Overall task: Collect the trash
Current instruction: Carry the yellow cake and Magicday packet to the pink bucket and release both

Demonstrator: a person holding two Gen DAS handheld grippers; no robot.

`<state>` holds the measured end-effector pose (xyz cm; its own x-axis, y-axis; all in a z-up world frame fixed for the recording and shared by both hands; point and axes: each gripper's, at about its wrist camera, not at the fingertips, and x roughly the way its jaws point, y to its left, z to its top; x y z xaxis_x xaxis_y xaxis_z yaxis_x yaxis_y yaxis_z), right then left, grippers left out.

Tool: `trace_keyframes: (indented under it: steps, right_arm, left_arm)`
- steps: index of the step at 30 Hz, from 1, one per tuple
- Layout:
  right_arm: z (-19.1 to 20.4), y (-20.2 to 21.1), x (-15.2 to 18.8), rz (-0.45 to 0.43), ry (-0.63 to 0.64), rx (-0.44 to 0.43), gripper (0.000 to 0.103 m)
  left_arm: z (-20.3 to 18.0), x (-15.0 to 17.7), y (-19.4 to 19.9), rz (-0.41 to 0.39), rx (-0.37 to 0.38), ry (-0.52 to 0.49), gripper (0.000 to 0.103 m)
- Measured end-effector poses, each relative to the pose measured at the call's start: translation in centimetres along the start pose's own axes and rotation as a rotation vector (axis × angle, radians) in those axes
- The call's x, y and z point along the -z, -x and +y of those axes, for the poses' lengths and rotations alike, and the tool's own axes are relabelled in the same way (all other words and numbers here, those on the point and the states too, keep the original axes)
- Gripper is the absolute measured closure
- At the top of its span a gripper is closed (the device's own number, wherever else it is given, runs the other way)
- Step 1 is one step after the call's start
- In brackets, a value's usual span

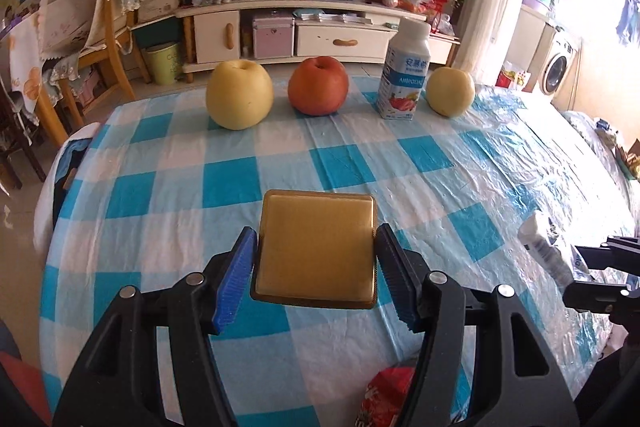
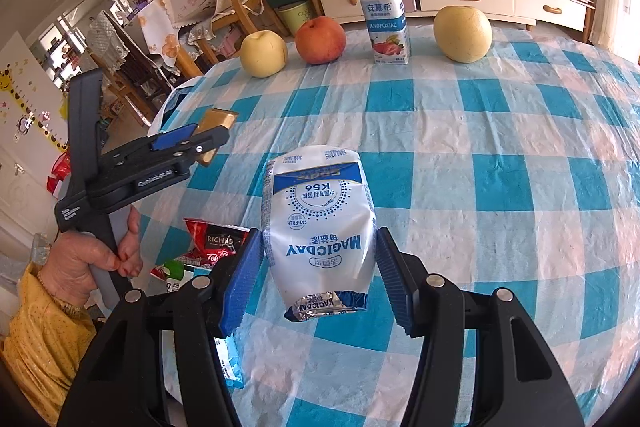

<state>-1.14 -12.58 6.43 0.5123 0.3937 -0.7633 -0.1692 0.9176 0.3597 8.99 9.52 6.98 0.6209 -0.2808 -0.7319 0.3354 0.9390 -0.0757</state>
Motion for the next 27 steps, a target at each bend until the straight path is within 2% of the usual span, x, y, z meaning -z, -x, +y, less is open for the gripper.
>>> trace_keyframes:
  steps: [14,20,27]
  right_arm:
    - [3.0,-1.3,1.1,0.041,0.042,-0.055,0.045]
    - [4.4,-1.2,1.4,0.037,0.065,-0.065,0.045]
    - [6.8,-0.8,1.4,0.022,0.102,-0.092,0.045]
  left_arm:
    - [1.8,5.2,8.3,-0.087,-0.047,0.186,0.041]
    - [2.3,7.2,10.3,-0.107,-0.060,0.224,0.040]
    - [4.2,9.0,12.4,-0.150,-0.111,0.279,0.040]
